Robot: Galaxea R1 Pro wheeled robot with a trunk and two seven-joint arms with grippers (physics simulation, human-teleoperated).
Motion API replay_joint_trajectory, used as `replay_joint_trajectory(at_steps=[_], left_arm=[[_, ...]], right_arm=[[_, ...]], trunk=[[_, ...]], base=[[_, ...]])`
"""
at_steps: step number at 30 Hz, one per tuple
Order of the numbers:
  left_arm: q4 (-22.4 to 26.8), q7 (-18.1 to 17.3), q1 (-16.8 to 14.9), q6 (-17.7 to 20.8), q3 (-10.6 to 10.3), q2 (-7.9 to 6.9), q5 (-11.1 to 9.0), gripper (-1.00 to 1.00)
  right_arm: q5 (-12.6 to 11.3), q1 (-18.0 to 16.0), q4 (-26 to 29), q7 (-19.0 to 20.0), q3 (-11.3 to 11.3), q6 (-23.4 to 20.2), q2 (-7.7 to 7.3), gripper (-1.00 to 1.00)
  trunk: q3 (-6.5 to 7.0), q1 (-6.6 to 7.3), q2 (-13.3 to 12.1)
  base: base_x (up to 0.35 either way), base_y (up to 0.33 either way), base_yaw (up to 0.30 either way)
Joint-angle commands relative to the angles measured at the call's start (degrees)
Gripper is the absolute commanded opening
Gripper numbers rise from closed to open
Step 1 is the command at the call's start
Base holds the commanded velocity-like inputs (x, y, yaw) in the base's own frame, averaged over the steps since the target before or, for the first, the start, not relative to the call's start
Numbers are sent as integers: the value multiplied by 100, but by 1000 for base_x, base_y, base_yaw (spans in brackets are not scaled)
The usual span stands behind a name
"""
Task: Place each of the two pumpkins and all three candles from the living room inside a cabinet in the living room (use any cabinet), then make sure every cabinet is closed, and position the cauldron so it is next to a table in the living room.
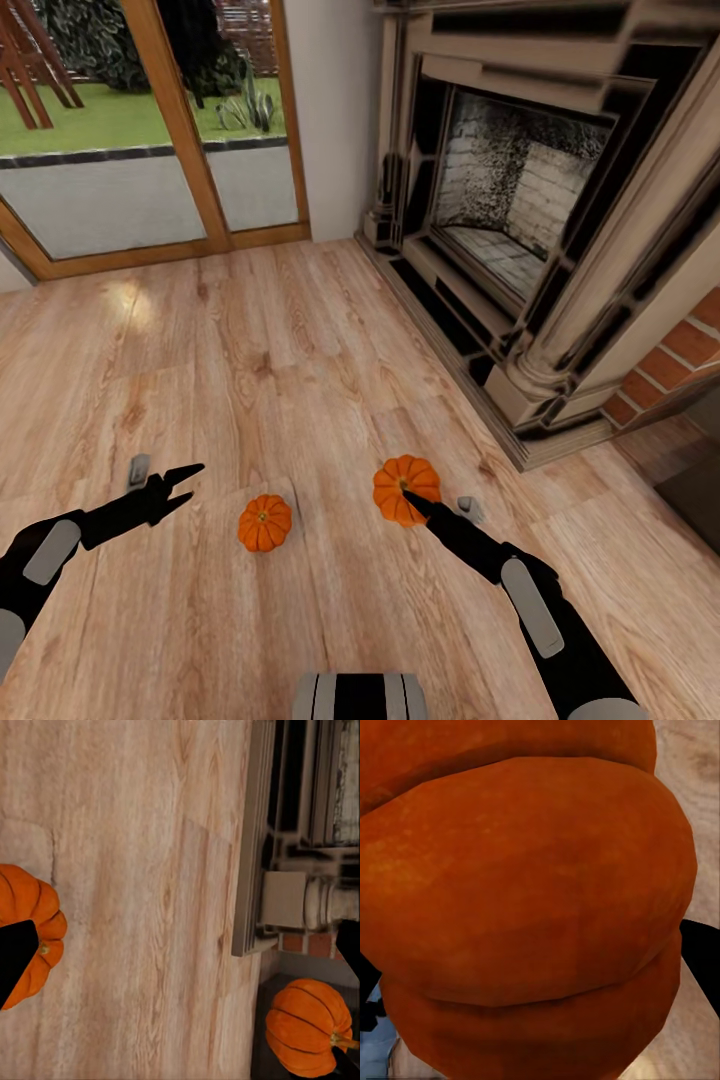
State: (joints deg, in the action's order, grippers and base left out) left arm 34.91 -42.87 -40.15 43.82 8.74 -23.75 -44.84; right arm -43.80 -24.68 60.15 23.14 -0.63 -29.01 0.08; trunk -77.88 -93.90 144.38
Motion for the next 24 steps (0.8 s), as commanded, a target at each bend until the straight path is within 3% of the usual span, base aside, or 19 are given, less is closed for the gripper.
replay_joint_trajectory(at_steps=[1, 8, 24], left_arm=[[-2, -111, -2, 30, 8, -2, -3, 100], [-2, -273, -2, 30, 9, -5, 6, 100], [-83, -185, -1, -33, 31, -12, -1, 100]], right_arm=[[-41, -2, 3, 66, -8, -41, 1, -100], [-42, -2, 6, 181, -8, -102, -2, -100], [-41, -2, 40, 494, 1, -131, 1, -100]], trunk=[[-4, 1, 1], [-4, 1, 1], [-4, 1, 1]], base=[[0, 0, 0], [0, 0, 0], [59, 51, 0]])
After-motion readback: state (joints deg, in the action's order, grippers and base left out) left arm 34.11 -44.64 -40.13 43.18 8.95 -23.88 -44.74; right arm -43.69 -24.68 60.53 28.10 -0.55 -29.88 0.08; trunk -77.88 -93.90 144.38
